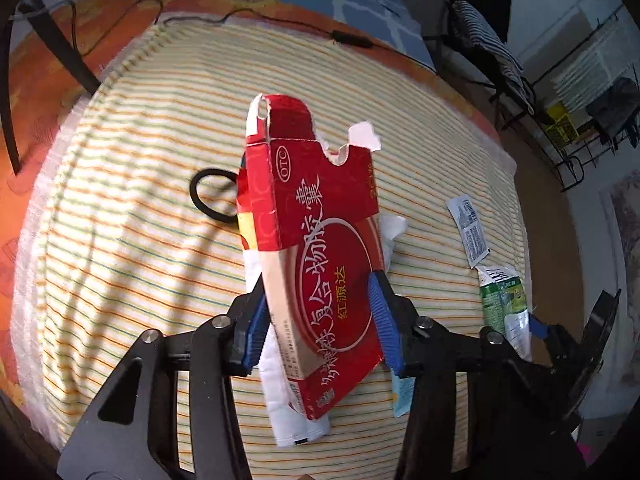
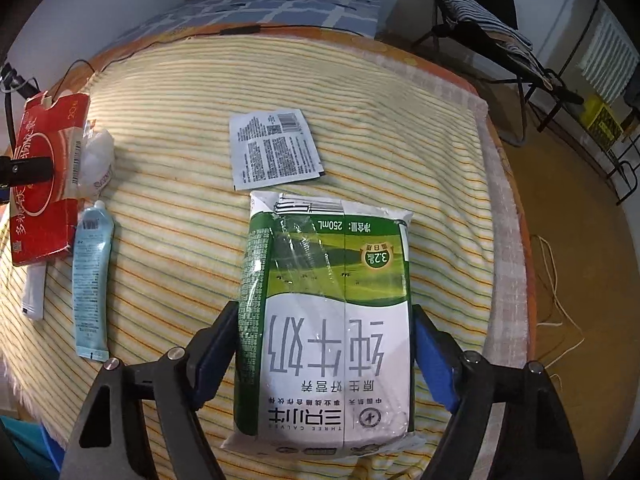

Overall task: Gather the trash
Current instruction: 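Grasp the red medicine box with the left tool while the right tool grasps the milk carton, then lower box and carton into the blue basket and open both tools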

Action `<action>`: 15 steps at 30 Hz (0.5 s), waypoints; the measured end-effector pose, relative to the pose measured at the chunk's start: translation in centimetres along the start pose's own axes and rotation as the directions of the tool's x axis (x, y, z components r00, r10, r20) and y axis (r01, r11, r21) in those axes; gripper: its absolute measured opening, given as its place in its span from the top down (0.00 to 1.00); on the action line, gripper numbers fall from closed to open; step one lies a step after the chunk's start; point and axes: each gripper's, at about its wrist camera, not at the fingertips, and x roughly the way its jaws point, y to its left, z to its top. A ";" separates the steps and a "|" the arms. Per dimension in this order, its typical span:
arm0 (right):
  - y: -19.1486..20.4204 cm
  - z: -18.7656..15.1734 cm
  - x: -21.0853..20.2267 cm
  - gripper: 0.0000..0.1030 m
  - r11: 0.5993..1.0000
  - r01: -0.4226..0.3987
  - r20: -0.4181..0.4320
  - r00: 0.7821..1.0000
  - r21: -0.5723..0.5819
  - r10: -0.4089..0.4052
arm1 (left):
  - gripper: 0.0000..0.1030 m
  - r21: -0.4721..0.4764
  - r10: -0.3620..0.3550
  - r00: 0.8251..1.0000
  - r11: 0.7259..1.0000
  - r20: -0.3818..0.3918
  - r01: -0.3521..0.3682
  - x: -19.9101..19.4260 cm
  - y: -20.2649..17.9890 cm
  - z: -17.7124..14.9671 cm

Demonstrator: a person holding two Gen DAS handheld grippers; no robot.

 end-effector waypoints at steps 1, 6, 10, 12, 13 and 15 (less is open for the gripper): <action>-0.1 -0.1 -0.2 0.20 1.000 -0.004 0.004 1.000 0.007 0.004 | 0.55 0.001 -0.005 1.000 1.000 0.002 0.005 -0.1 0.2 0.0; -0.5 -0.1 -1.0 0.20 1.000 -0.013 0.028 1.000 0.029 0.012 | 0.66 0.012 -0.018 1.000 1.000 0.022 0.018 -1.3 -0.1 -0.1; -0.9 -0.3 -1.6 0.20 0.999 -0.027 0.044 0.999 0.046 0.025 | 0.79 0.052 -0.037 0.998 0.998 0.045 0.035 -2.3 -1.6 -0.2; -1.2 -0.4 -1.6 0.20 0.998 -0.035 0.043 0.999 0.052 0.032 | 0.83 0.076 -0.046 0.998 0.996 0.053 0.042 -2.2 -2.4 -0.4; -1.4 -0.5 -1.6 0.20 0.998 -0.039 0.042 0.998 0.055 0.036 | 0.84 0.084 -0.046 0.998 0.996 0.054 0.041 -2.1 -2.7 -0.5; -1.6 -0.4 -1.7 0.20 0.997 -0.041 0.043 0.998 0.058 0.039 | 0.85 0.090 -0.042 0.997 0.995 0.063 0.036 -2.1 -3.2 -0.7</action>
